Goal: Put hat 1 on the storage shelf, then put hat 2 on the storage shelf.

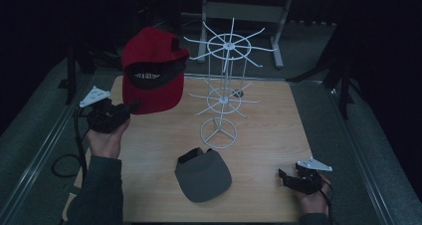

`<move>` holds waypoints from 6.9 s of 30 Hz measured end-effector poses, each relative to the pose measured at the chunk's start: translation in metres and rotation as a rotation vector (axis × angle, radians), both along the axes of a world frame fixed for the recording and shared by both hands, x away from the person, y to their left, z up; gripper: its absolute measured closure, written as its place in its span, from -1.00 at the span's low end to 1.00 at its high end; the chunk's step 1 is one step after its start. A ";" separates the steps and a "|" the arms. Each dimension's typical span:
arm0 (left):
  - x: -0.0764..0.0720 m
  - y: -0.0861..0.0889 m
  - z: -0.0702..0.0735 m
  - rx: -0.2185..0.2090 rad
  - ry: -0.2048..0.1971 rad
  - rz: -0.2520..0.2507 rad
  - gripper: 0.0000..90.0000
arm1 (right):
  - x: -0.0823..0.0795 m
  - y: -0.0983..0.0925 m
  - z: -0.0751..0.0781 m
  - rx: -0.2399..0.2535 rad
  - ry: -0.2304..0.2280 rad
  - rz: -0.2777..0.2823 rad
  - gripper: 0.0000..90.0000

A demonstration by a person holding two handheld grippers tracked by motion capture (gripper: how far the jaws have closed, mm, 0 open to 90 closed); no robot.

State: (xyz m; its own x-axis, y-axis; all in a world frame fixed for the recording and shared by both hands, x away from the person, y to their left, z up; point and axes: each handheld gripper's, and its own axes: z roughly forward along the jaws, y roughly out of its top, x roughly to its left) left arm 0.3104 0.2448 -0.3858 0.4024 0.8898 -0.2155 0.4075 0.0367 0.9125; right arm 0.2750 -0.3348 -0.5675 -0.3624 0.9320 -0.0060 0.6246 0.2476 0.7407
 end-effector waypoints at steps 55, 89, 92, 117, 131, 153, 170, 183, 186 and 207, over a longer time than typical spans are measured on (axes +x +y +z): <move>-0.013 0.001 0.035 -0.061 -0.129 -0.058 0.91 | 0.001 0.000 0.000 0.000 0.001 0.002 -0.46; -0.024 -0.005 0.043 -0.065 -0.170 -0.085 0.91 | 0.001 0.000 0.000 0.000 0.000 0.003 -0.46; -0.024 -0.005 0.040 -0.065 -0.164 -0.085 0.91 | 0.001 0.000 0.000 0.000 0.001 0.003 -0.46; -0.011 -0.024 -0.034 -0.005 -0.038 -0.126 0.91 | 0.001 0.000 0.000 -0.001 0.001 0.003 -0.46; -0.013 -0.026 -0.048 0.002 -0.019 -0.154 0.66 | 0.000 0.000 0.000 0.000 0.001 0.002 -0.46; -0.037 -0.003 -0.063 0.060 0.024 -0.139 0.90 | 0.000 0.000 0.000 0.000 0.002 0.003 -0.46; -0.035 -0.019 -0.105 0.108 0.146 -0.209 1.00 | 0.000 0.000 0.000 -0.001 0.002 0.003 -0.46; -0.036 -0.030 -0.124 0.134 0.195 -0.251 1.00 | 0.000 0.000 0.000 -0.001 0.002 0.003 -0.46; -0.037 -0.033 -0.130 0.142 0.208 -0.263 1.00 | 0.000 0.000 0.000 -0.001 0.002 0.003 -0.46; -0.047 -0.059 -0.163 0.196 0.308 -0.352 1.00 | 0.000 0.000 0.000 -0.001 0.001 0.002 -0.44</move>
